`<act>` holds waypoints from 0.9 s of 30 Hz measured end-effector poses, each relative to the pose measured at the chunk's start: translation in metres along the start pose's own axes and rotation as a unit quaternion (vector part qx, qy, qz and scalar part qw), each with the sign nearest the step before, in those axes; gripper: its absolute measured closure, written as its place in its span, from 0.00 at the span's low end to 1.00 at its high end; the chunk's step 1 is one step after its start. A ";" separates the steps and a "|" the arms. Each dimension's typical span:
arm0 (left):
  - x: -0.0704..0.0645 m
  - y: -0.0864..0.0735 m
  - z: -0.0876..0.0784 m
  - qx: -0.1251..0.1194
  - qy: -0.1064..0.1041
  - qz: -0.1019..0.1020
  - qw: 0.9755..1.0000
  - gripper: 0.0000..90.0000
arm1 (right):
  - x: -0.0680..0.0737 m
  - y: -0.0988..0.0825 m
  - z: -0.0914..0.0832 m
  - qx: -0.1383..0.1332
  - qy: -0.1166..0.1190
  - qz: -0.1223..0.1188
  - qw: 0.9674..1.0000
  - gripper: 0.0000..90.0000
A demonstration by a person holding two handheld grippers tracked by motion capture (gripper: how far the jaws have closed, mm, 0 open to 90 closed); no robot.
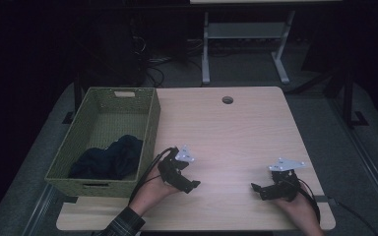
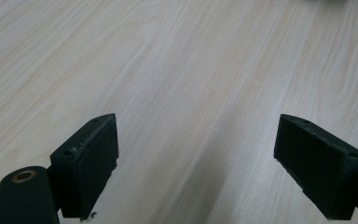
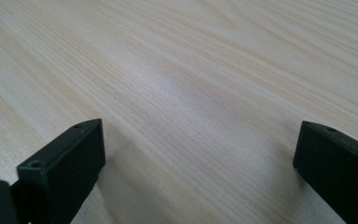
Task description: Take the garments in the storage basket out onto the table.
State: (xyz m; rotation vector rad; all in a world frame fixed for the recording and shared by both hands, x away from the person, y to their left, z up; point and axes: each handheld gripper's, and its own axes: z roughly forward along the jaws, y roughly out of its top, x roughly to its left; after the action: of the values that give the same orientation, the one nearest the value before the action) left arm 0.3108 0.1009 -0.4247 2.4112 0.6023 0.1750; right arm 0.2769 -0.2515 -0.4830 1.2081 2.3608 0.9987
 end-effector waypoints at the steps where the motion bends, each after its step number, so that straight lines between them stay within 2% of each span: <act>1: 0.001 0.002 -0.001 0.001 0.002 -0.001 1.000 0.15 | 0.000 0.000 0.000 0.000 0.000 0.000 1.000 0.02; 17: 0.005 0.015 -0.012 0.007 -0.004 0.002 1.000 0.15 | 0.000 0.000 0.000 0.000 0.000 0.000 1.000 0.02; 27: 0.010 0.024 -0.026 0.007 -0.009 -0.003 1.000 0.15 | 0.000 0.000 0.000 0.000 0.000 0.000 1.000 0.02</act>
State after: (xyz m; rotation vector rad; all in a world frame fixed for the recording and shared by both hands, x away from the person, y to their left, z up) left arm 0.3223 0.1033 -0.3895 2.4223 0.6037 0.1465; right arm 0.2769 -0.2515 -0.4829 1.2081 2.3613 0.9980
